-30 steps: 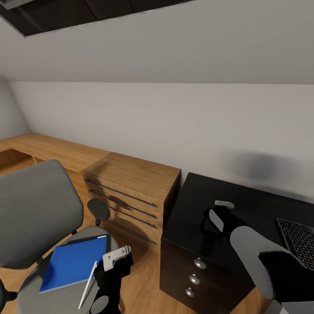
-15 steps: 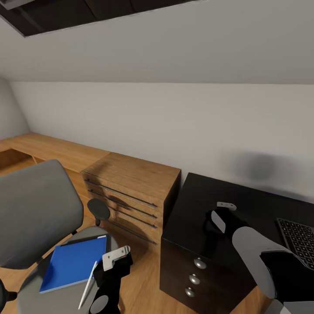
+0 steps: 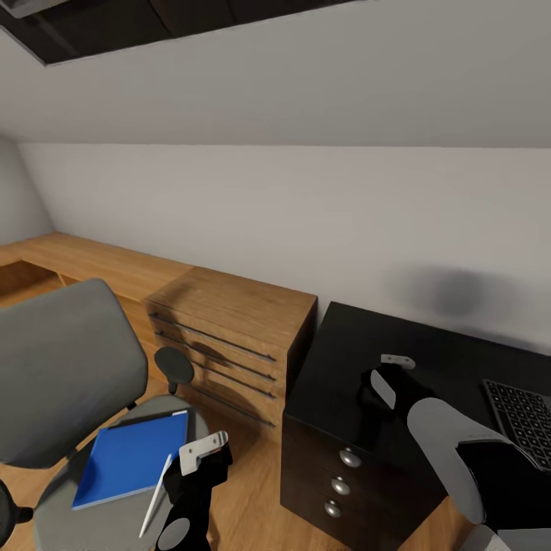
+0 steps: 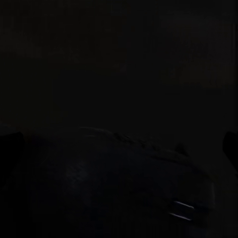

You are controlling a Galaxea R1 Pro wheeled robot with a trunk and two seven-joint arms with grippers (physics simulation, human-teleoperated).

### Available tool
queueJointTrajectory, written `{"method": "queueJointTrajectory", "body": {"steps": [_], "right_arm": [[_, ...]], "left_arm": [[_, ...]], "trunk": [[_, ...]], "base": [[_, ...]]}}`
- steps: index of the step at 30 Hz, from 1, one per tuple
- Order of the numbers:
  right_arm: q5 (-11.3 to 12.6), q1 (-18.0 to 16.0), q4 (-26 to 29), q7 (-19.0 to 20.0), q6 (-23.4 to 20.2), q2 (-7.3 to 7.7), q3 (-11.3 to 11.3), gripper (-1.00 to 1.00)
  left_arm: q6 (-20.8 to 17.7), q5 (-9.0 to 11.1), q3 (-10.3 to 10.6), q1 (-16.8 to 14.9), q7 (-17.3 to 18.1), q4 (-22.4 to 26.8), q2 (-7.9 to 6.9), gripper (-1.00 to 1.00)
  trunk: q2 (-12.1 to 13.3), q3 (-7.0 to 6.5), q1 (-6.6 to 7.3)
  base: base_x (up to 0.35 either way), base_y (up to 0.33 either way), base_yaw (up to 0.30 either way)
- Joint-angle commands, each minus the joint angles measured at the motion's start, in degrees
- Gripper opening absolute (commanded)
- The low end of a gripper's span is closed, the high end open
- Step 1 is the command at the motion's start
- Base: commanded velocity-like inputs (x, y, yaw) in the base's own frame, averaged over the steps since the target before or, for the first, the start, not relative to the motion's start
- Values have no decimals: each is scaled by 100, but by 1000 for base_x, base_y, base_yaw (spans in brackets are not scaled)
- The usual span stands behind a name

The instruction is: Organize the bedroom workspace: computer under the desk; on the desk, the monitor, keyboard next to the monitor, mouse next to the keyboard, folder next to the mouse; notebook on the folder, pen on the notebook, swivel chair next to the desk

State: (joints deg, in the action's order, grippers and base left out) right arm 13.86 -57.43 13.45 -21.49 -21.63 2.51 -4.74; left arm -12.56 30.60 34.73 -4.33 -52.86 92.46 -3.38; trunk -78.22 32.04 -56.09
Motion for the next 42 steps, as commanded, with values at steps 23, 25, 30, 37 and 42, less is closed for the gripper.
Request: {"method": "queueJointTrajectory", "body": {"steps": [23, 25, 30, 37, 42], "right_arm": [[82, 3, -141, -26, -63, 1, -36, 100], [82, 3, -141, -21, -67, -1, -36, 100], [89, 3, -141, -21, -103, -7, -36, 100], [90, 3, -141, -22, -112, -9, -36, 100], [98, 4, -141, -20, -113, -13, -36, 100]], "left_arm": [[-36, 16, 11, -7, -40, 9, -5, 100], [-36, 16, 9, -6, -40, 9, -5, 100], [-36, 16, 9, -6, -40, 9, -5, 100], [-36, 16, 13, -7, -40, 9, -5, 100], [-36, 16, 8, -6, -40, 9, -5, 100]], "trunk": [[-3, 7, 1], [-3, 7, 1], [-3, 7, 1], [-3, 7, 1], [-3, 7, 1]], "base": [[-12, 0, 0], [0, 0, 0], [0, 0, 0], [-59, 0, 0], [-126, 0, 0]]}}
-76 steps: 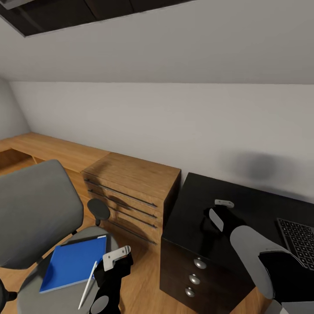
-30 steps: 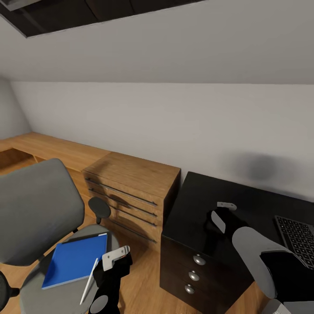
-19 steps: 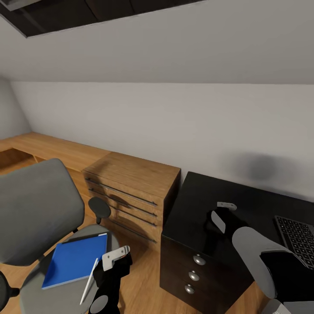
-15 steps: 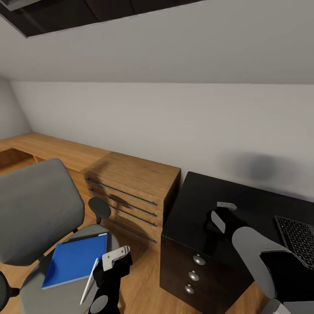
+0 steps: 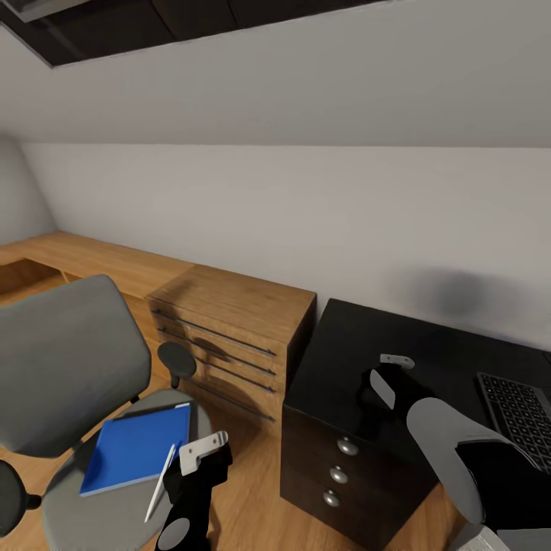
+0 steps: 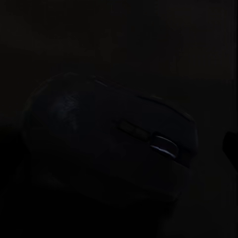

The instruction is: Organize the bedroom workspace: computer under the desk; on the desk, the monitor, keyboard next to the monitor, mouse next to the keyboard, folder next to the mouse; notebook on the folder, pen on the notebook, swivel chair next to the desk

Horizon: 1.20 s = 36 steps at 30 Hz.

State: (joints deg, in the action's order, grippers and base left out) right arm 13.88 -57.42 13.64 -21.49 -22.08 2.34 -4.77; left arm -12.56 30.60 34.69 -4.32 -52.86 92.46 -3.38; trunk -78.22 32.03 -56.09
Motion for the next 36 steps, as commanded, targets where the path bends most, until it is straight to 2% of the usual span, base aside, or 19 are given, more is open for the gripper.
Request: {"method": "queueJointTrajectory", "body": {"steps": [1, 27, 36], "right_arm": [[96, 2, -160, -17, -68, 4, -33, 100], [97, 1, -160, -4, -42, 3, -33, 100], [89, 1, -160, -4, -42, 3, -33, 100]], "left_arm": [[-36, 16, 12, -8, -40, 9, -5, 100], [-36, 16, 26, -8, -32, 0, -5, 100], [-36, 16, 98, -8, -36, -6, -5, 100]], "trunk": [[-3, 7, 0], [-3, 7, 0], [-3, 7, 0]], "base": [[-24, 0, 0], [12, 0, 0], [12, 0, 0]]}}
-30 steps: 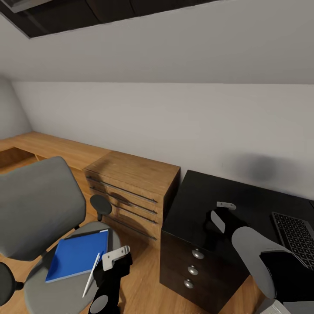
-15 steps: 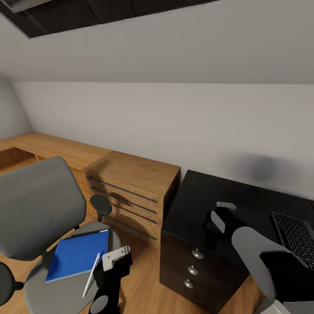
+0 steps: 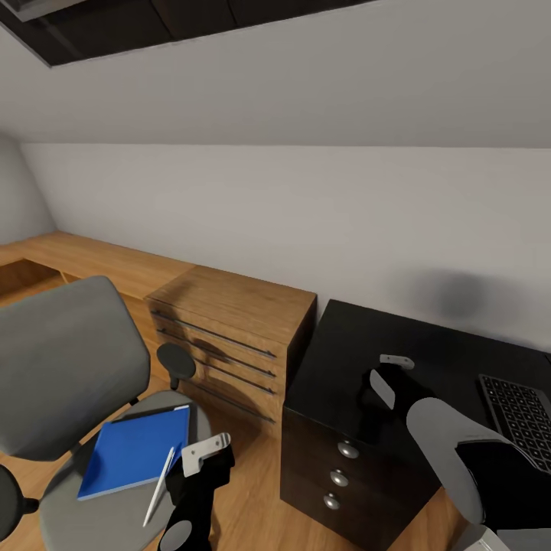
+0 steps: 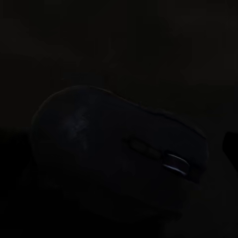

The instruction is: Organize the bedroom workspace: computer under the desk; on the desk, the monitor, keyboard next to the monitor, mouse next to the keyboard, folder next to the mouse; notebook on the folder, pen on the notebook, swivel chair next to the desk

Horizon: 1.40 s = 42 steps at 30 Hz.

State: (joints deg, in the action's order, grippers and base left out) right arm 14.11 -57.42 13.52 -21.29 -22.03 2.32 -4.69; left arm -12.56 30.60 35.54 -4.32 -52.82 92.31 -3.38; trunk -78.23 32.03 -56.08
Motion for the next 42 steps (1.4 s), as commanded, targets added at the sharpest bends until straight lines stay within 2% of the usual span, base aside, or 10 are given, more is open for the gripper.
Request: {"method": "queueJointTrajectory", "body": {"steps": [1, 9, 10, 42], "right_arm": [[67, 1, -148, -26, -47, 5, -40, 100], [66, 2, -148, -33, -50, 5, -43, 100], [66, 1, -148, -33, -52, 4, -44, -100], [82, 3, -124, -25, -49, 6, -44, -100]], "left_arm": [[-36, 16, 13, -8, -39, 9, -5, 100], [-40, 16, 14, -8, -36, 7, -5, 100], [-40, 16, 14, -10, -38, 7, -5, 100], [-43, 22, 22, -8, -37, 7, 4, 100]], "trunk": [[-2, 7, -1], [-2, 7, -1], [-2, 7, -1], [-2, 7, -1]], "base": [[0, 0, 0], [0, 0, 0], [0, 0, 0], [0, 0, 0]]}}
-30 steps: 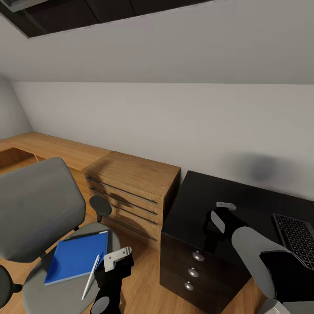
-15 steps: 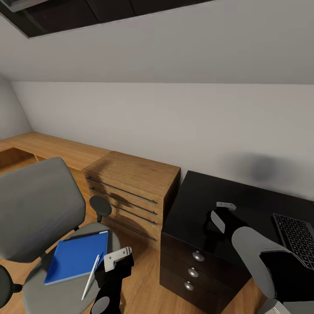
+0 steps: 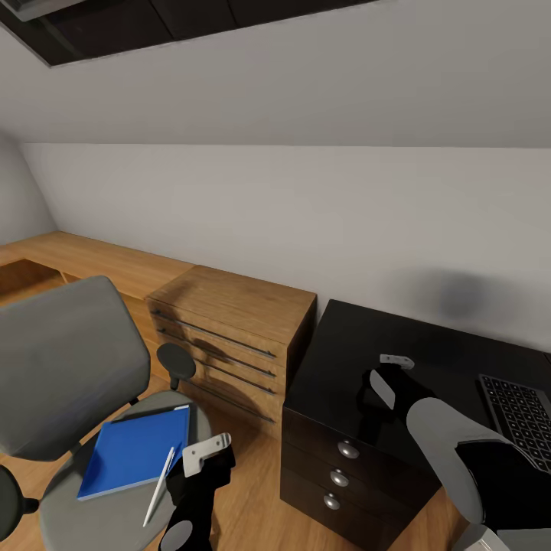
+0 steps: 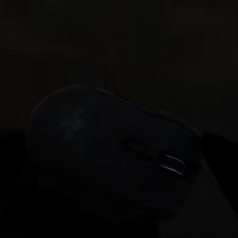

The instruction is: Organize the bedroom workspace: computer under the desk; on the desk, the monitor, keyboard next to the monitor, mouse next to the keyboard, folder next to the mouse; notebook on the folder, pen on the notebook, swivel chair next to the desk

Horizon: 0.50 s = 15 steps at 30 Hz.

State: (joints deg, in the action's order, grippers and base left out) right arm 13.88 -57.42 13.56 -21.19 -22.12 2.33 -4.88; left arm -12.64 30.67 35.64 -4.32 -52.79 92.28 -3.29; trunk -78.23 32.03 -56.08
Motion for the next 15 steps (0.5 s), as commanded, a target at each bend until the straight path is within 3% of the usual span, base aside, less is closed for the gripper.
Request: {"method": "queueJointTrajectory", "body": {"steps": [1, 7, 15], "right_arm": [[105, 1, -125, -34, -39, 4, -26, -100], [106, 1, -112, -34, -38, 4, -26, -100], [86, 0, -83, -20, -40, -48, -65, -100]], "left_arm": [[-36, 17, 11, -8, -39, 9, -5, 100], [-37, 18, 8, -9, -38, 9, -5, 100], [-37, 18, 7, -8, -38, 3, -5, 100]], "trunk": [[-2, 7, -1], [-2, 7, -1], [319, -137, 175]], "base": [[0, 0, 0], [0, 0, 0], [0, 0, 0]]}}
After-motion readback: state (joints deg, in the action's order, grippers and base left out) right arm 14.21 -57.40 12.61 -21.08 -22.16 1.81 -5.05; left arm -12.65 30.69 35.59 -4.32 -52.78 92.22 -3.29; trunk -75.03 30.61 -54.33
